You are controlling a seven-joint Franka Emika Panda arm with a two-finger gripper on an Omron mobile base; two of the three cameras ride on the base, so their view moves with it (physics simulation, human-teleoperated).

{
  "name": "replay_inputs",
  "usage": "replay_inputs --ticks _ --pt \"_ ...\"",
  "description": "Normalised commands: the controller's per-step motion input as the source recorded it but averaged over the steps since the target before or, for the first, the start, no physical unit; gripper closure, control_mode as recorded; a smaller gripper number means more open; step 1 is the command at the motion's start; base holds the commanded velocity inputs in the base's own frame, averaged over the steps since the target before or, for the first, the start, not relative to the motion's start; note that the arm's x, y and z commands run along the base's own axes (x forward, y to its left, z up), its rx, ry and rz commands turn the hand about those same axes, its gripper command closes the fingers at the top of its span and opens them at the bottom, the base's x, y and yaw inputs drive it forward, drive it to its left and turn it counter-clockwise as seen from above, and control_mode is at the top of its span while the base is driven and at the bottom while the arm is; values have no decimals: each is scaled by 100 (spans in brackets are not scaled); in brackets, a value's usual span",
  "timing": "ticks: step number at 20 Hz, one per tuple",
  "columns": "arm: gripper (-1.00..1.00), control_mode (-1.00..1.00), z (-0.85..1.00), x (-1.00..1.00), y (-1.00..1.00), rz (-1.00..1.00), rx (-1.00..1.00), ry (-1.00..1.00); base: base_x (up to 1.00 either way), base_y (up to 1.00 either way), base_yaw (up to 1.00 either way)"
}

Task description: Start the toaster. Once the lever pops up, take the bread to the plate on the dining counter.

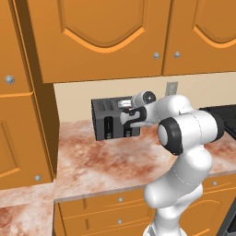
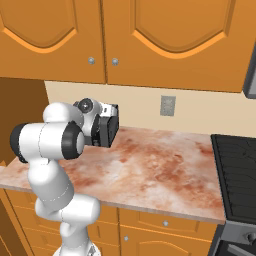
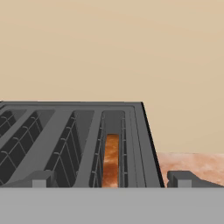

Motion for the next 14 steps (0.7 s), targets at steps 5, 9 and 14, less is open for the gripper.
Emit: replay_inputs --ticks 5,9,14 --pt "-100 -100 0 0 0 0 0 0 0 0 0" --pt "-100 -100 0 0 0 0 0 0 0 0 0" --pt "-100 -100 0 0 0 0 0 0 0 0 0"
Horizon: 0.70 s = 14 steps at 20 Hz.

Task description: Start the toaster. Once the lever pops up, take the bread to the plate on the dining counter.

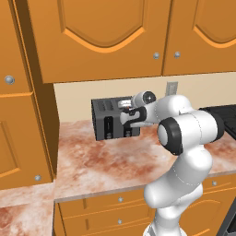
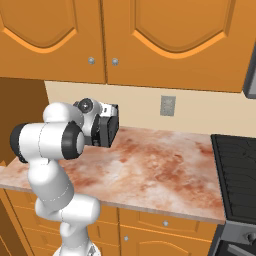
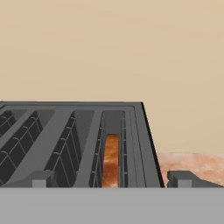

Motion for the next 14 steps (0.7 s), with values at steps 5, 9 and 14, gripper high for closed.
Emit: replay_inputs --ticks 5,9,14 --pt "-100 -100 0 0 0 0 0 0 0 0 0" --pt "-100 -100 0 0 0 0 0 0 0 0 0" --pt "-100 -100 0 0 0 0 0 0 0 0 0"
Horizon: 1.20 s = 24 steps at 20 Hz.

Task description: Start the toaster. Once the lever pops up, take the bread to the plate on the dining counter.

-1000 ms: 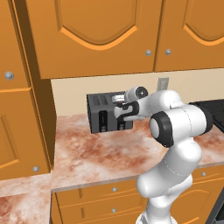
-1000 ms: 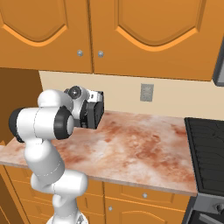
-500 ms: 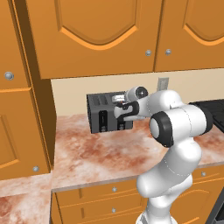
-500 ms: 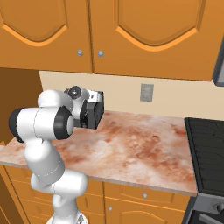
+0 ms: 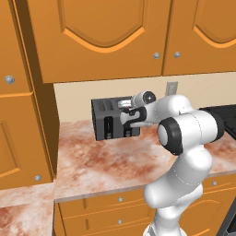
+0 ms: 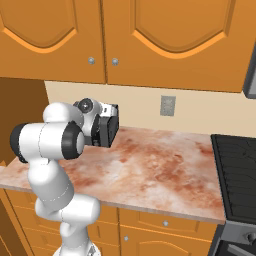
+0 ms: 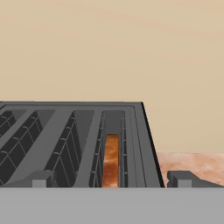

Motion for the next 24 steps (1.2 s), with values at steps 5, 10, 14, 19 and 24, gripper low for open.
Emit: replay_inputs --ticks 5,10,14,19,24 --pt "-100 -100 0 0 0 0 0 0 0 0 0" --pt "-100 -100 0 0 0 0 0 0 0 0 0" --pt "-100 -100 0 0 0 0 0 0 0 0 0" --pt "-100 -100 0 0 0 0 0 0 0 0 0" --pt "-100 -100 0 0 0 0 0 0 0 0 0"
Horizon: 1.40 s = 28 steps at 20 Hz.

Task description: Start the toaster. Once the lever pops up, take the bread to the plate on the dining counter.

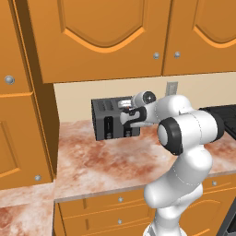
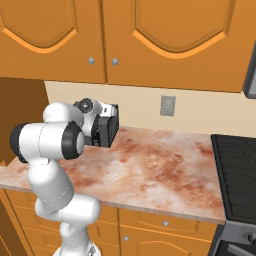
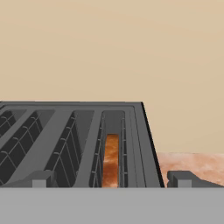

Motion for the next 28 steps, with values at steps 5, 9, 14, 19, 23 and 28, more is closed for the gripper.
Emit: replay_inputs --ticks 5,9,14,19,23,28 --pt "-100 -100 0 0 0 0 0 0 0 0 0" --pt "-100 -100 0 0 0 0 0 0 0 0 0" --pt "-100 -100 0 0 0 0 0 0 0 0 0" --pt "-100 -100 0 0 0 0 0 0 0 0 0" --pt "-100 -100 0 0 0 0 0 0 0 0 0" --pt "-100 -100 0 0 0 0 0 0 0 0 0"
